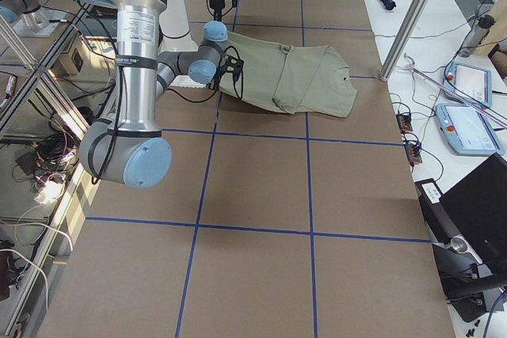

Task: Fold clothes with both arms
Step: 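Lift the hem with both grippers and fold it toward the collar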

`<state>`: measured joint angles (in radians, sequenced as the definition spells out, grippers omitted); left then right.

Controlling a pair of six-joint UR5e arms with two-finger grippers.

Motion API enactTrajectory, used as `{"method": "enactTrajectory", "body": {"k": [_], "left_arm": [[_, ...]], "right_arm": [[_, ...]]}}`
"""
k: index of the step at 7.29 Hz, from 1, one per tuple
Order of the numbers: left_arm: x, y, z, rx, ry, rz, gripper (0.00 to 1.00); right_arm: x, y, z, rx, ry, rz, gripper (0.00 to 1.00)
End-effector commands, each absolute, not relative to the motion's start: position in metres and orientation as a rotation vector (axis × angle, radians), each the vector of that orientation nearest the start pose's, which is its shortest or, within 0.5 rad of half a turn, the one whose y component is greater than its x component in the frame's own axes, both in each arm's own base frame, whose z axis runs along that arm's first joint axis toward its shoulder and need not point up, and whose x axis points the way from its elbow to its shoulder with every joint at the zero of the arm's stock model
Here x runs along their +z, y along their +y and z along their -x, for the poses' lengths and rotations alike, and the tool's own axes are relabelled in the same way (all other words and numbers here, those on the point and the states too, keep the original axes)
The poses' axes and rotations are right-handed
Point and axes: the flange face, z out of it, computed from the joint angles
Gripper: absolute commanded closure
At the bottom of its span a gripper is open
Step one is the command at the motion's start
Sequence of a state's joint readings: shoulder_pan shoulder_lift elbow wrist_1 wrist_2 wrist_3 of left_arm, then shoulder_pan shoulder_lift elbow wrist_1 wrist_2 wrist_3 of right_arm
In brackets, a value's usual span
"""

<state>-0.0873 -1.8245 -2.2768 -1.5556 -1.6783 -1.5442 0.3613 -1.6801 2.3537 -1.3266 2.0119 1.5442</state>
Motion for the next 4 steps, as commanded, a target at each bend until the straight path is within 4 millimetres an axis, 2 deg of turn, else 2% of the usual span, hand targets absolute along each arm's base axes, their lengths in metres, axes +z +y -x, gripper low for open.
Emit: {"method": "enactTrajectory", "body": {"k": [1, 2, 3, 4], "left_arm": [[0.195, -0.133, -0.418, 0.053, 0.996, 0.077, 1.00], [0.184, -0.134, -0.399, 0.050, 1.009, 0.077, 1.00], [0.181, -0.135, -0.398, 0.062, 1.017, 0.094, 1.00], [0.174, -0.154, -0.402, 0.031, 1.029, 0.062, 1.00]], "right_arm": [[0.291, -0.195, 0.293, 0.035, -1.007, 0.322, 1.00], [0.291, -0.200, 0.292, 0.046, -1.010, 0.314, 1.00], [0.296, -0.223, 0.283, 0.107, -1.012, 0.277, 1.00], [0.303, -0.261, 0.278, 0.190, -1.021, 0.222, 1.00]]}}
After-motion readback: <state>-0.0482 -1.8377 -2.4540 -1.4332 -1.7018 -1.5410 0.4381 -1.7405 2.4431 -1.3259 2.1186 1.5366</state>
